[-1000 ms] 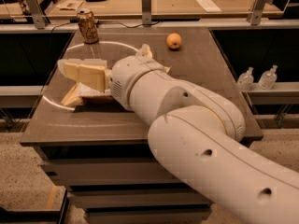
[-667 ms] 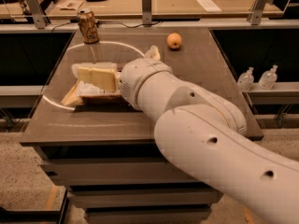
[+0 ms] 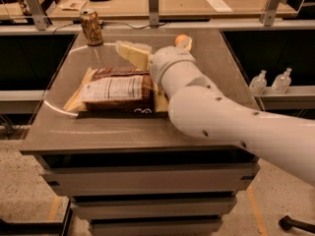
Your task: Move orange can near orange
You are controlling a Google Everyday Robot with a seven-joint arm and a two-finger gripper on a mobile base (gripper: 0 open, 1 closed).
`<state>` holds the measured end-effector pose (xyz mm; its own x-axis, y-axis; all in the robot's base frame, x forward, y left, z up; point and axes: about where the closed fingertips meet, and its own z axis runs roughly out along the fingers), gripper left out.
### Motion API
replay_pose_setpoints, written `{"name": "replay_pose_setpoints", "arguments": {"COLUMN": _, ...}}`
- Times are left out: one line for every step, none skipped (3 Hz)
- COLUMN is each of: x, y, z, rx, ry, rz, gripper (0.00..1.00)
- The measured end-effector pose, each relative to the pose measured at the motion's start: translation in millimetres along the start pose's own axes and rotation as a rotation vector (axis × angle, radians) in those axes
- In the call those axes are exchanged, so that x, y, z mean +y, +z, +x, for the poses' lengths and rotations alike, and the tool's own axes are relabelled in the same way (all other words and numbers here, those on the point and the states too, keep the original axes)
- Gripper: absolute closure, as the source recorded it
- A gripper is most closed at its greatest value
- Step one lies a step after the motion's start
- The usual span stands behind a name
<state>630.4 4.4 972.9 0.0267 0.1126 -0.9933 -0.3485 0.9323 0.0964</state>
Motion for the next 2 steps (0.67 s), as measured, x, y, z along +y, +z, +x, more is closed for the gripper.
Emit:
{"name": "replay_pose_setpoints", "arguments": {"x": 6.8, "y": 13.5, "z": -8.5, "rx": -0.037, "ry": -0.015, "rz": 0.032, "gripper": 0.0}}
{"name": "replay_pose_setpoints", "arguments": {"x": 6.8, "y": 13.5, "z": -8.5, "rx": -0.037, "ry": -0.015, "rz": 0.032, "gripper": 0.0}}
